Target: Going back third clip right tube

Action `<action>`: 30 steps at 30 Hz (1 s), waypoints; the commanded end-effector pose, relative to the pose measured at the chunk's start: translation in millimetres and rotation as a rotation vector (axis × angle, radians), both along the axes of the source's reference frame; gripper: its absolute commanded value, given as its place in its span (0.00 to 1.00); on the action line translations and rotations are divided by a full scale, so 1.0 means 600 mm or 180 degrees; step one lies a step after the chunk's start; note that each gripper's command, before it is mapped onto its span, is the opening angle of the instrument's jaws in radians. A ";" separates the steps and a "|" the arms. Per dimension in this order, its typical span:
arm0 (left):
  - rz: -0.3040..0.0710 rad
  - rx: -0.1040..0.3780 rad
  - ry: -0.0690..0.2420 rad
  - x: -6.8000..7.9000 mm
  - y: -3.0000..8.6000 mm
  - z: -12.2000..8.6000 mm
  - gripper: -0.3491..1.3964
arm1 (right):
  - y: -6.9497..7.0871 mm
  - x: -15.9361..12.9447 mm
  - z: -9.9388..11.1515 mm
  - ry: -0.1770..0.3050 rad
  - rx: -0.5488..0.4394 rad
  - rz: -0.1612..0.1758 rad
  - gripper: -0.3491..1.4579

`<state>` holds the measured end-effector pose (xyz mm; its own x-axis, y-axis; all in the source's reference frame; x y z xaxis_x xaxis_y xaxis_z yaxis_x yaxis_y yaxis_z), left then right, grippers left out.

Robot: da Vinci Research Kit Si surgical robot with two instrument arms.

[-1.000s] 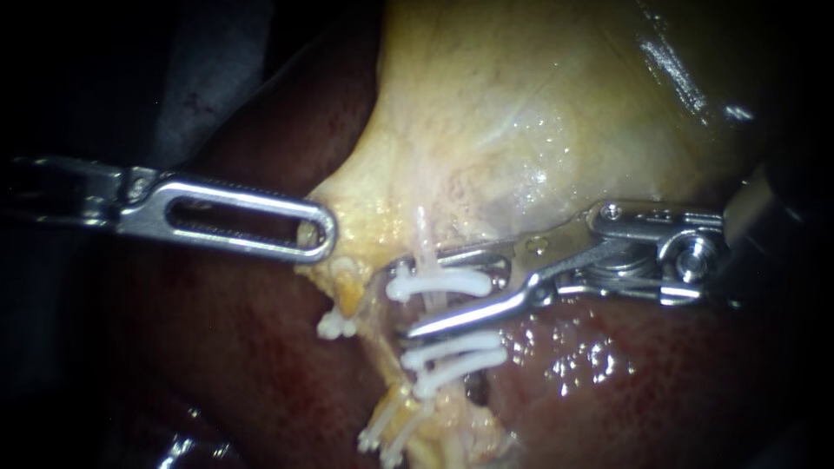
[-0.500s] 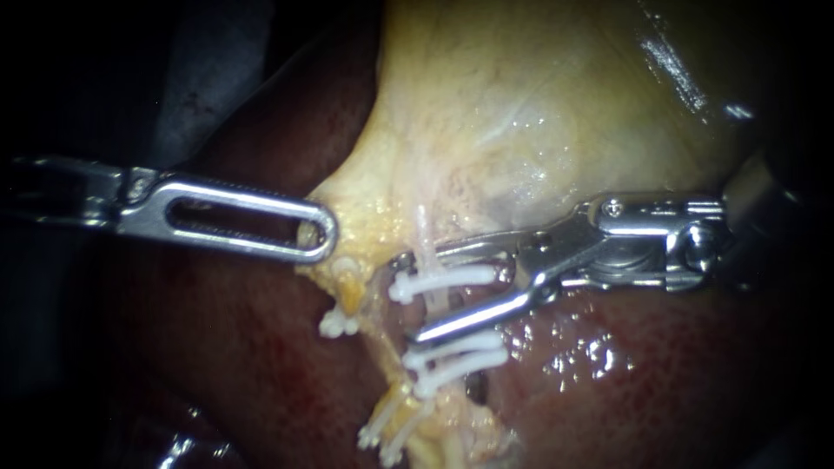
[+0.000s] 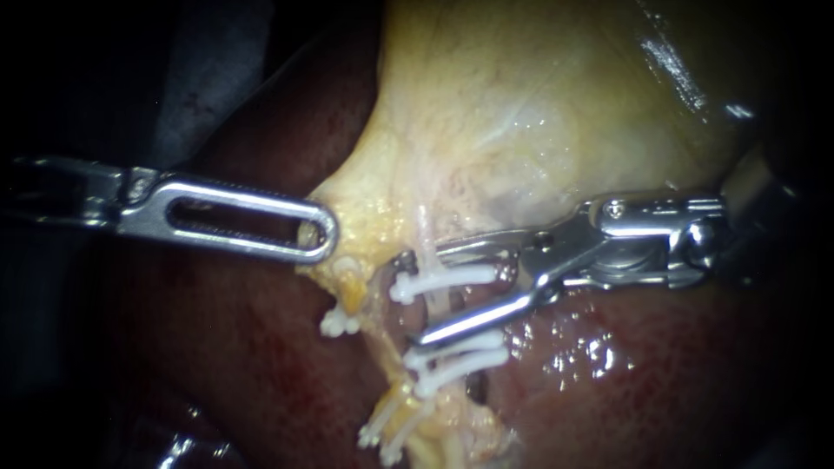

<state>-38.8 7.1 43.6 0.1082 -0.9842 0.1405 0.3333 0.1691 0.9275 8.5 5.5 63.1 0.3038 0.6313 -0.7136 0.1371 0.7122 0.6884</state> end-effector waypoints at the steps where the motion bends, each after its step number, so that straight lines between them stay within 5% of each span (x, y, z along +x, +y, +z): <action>1: 0.0000 0.0000 0.0001 0.0000 0.0000 0.0000 0.00 | 0.0004 -0.0005 -0.0002 0.0001 -0.0036 0.0015 0.52; 12: 0.0000 -0.0002 0.0002 0.0000 -0.0001 0.0002 0.00 | 0.0038 -0.0076 -0.0039 -0.0012 -0.0158 0.0124 0.52; 30: -0.0001 -0.0012 0.0006 -0.0002 -0.0001 0.0013 0.00 | 0.0035 -0.0109 -0.0143 0.0033 -0.0295 0.0117 0.52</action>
